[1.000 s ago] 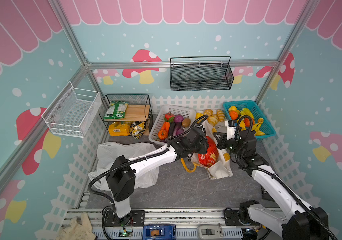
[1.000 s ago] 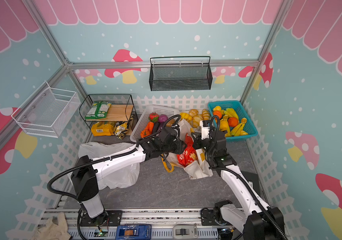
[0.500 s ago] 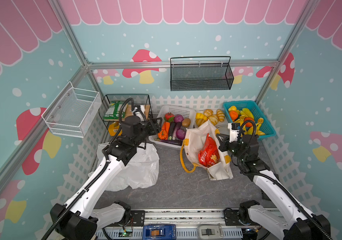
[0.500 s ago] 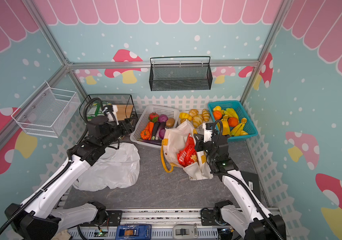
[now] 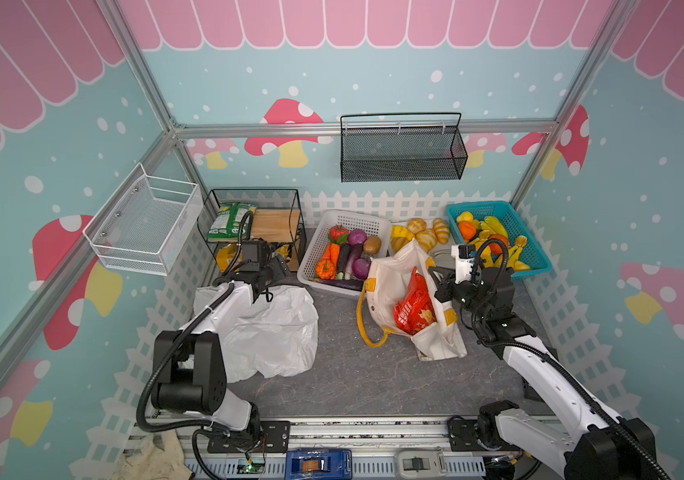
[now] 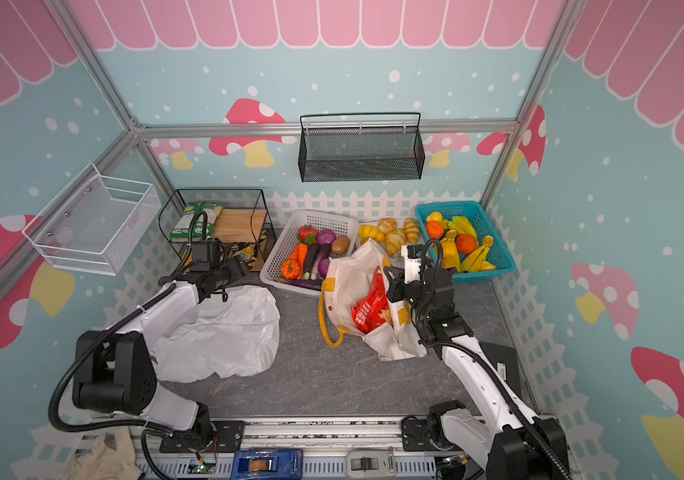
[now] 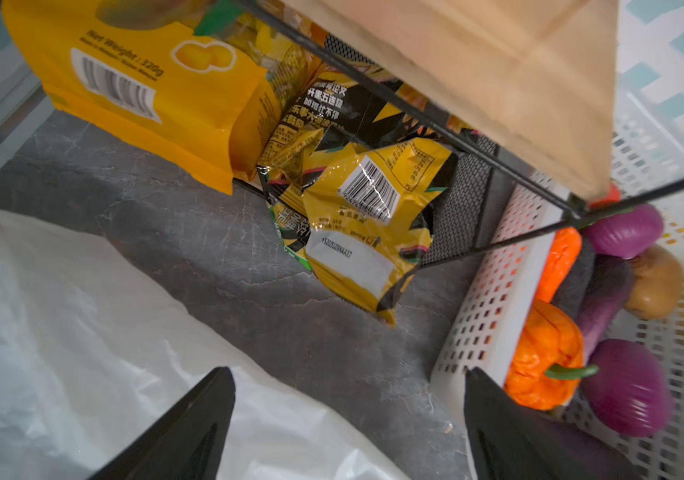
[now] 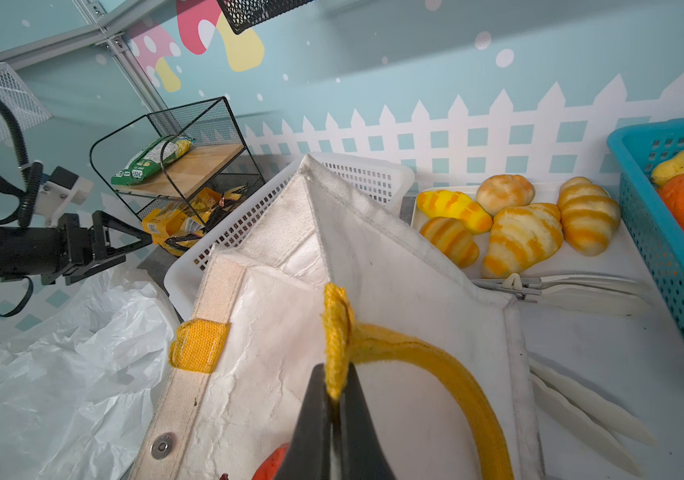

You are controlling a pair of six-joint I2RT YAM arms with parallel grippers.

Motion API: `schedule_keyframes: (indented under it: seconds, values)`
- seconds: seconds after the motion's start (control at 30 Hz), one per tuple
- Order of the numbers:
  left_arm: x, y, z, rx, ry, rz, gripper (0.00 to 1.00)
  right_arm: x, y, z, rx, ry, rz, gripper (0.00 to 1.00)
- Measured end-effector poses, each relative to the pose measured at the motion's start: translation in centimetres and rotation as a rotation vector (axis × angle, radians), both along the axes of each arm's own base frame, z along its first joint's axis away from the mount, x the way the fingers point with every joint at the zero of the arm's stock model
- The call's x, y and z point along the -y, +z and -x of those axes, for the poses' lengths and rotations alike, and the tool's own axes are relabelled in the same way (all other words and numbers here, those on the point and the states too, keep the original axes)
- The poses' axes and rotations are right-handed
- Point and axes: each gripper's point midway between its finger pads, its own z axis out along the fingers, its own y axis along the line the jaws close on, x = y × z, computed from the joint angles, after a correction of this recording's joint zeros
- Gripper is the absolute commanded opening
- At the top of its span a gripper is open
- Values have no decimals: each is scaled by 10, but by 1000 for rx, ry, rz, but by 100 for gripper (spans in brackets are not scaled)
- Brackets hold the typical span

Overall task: Place the mixed food into the grocery bags and tie them
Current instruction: 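Release the chip bag and move the left gripper back to the rack, then grasp the yellow snack packs under the rack shelf with the left gripper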

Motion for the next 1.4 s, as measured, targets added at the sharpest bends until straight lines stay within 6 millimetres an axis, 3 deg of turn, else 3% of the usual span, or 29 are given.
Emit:
schedule_keyframes:
  seconds: [0.2,0.47,0.87,0.97,1.17,1.4]
  values:
    - [-2,-12,-27,-30,-39,-67,83,0,-1,0,2,2,6,0]
    - [2,-31,-47,-89,-83,-142,55,-3,-6,-5,-6,12,6,0]
    - [-1,-41,-48,-126,-87,-196,12,-4,-6,-4,-7,20,4,0]
    - [-4,-36,-47,-118,-72,-210,0,-5,-6,-4,-7,24,3,0]
    - [-7,-7,-37,-62,-47,-231,0,-5,-6,-3,-8,26,2,0]
    - [8,39,-27,30,-47,-273,0,-5,-6,-3,-8,26,2,0]
